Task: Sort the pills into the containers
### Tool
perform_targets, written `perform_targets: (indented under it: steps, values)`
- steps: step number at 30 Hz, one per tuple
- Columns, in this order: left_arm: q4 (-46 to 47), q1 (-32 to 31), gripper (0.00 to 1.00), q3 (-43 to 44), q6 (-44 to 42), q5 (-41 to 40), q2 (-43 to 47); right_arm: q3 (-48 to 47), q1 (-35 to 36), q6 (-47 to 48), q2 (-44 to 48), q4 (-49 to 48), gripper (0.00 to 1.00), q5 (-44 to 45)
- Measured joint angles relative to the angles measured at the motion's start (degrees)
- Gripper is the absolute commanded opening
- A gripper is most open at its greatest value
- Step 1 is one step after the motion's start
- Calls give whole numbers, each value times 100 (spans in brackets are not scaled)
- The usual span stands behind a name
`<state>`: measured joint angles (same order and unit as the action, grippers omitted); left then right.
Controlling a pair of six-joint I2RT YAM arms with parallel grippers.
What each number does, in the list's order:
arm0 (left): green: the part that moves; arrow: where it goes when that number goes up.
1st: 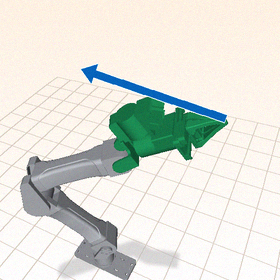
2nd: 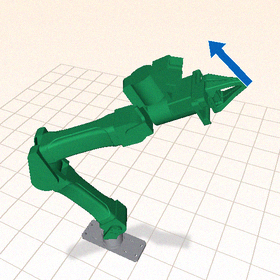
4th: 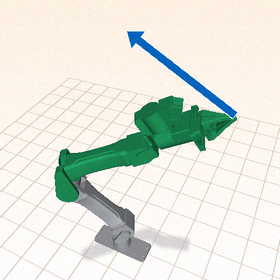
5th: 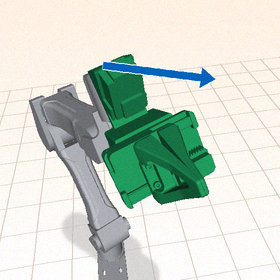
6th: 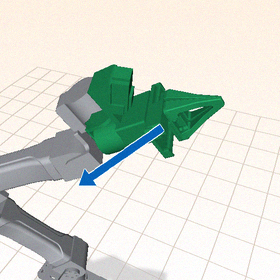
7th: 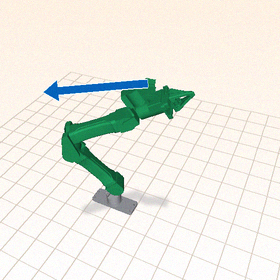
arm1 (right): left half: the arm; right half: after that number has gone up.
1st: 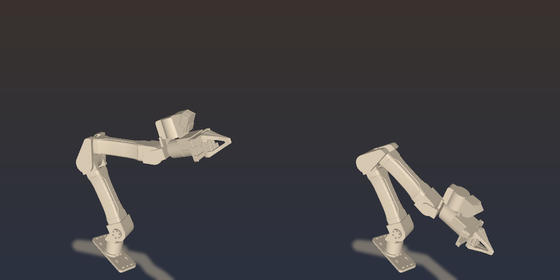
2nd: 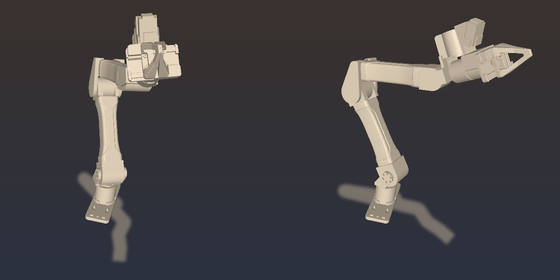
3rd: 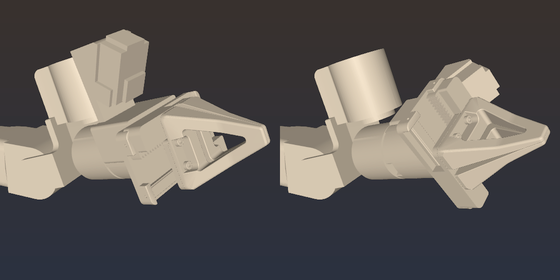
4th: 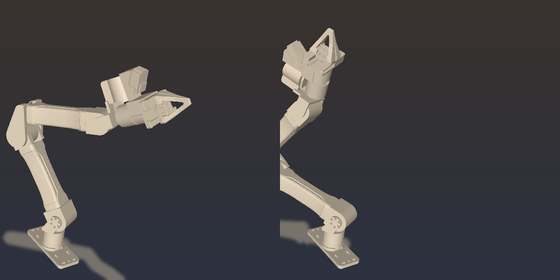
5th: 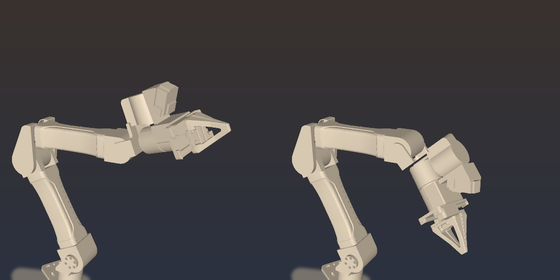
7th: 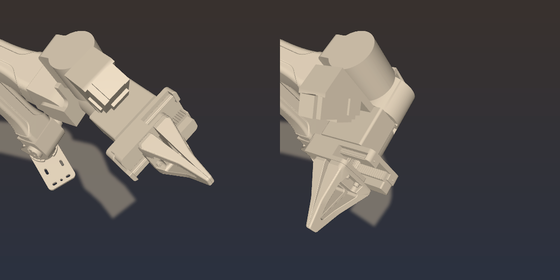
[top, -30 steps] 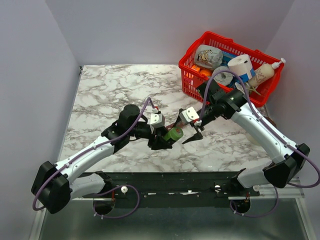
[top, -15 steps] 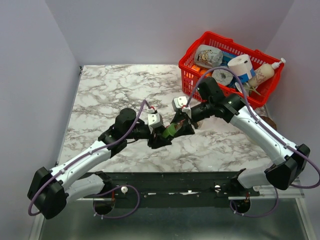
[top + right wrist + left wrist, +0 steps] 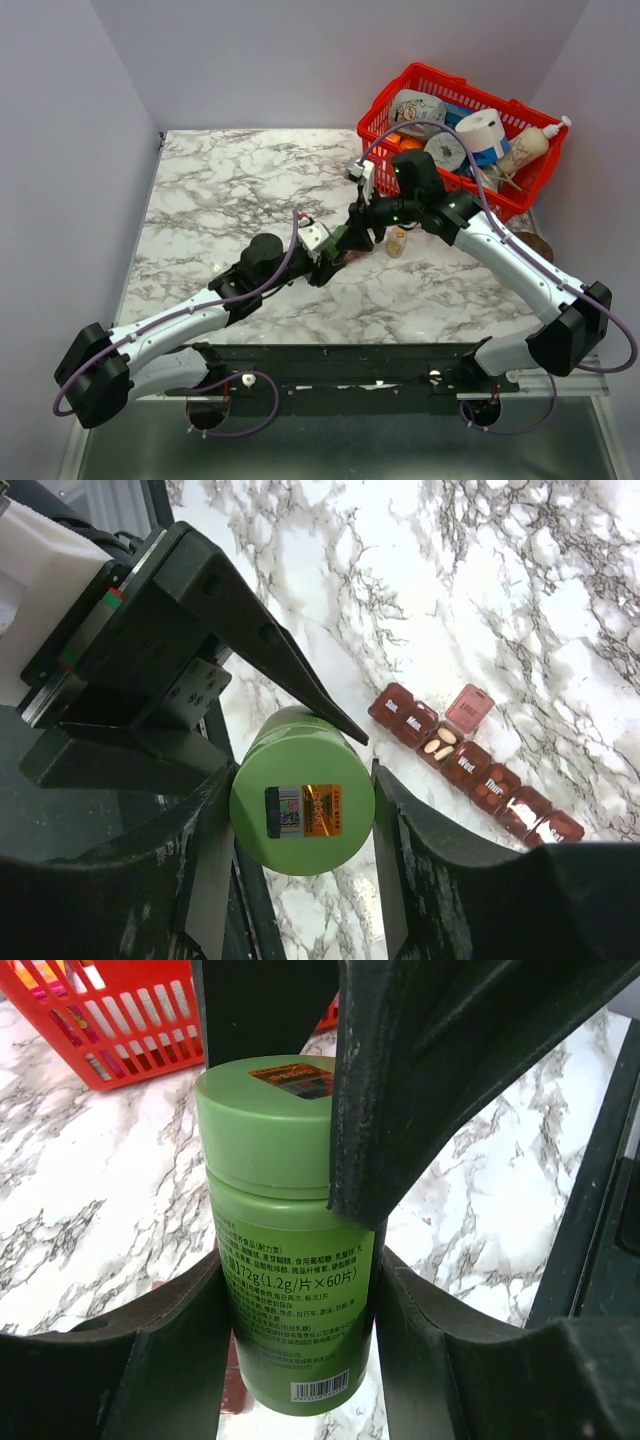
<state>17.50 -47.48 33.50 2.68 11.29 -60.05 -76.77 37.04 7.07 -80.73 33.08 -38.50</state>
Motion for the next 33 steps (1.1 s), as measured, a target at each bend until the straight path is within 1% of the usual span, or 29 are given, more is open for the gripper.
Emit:
perform_targets:
  steps: [2,3,5,6,11,19,25,29,33]
  values:
    - [76,0,0,2,48,2,0,-33,-2,7,24,-20,80,-28]
    - [142,0,0,2,68,7,2,-57,-2,87,39,4,90,-70]
    - [332,0,0,26,107,66,28,-90,24,295,79,168,98,-251]
    - [354,13,0,35,111,153,68,-111,28,428,114,247,99,-315]
    - [573,61,0,37,291,765,262,-304,44,1412,393,940,100,-704]
    - [455,92,0,63,431,2031,411,-535,48,4365,713,2413,100,-1357]
    - [68,166,0,199,446,2887,446,-713,48,6063,553,3300,100,-1818]
    - [-87,225,0,249,472,3353,442,-850,52,6806,345,3748,99,-2251]
    - [-138,254,0,282,542,3665,319,-859,59,7077,201,3954,95,-2518]
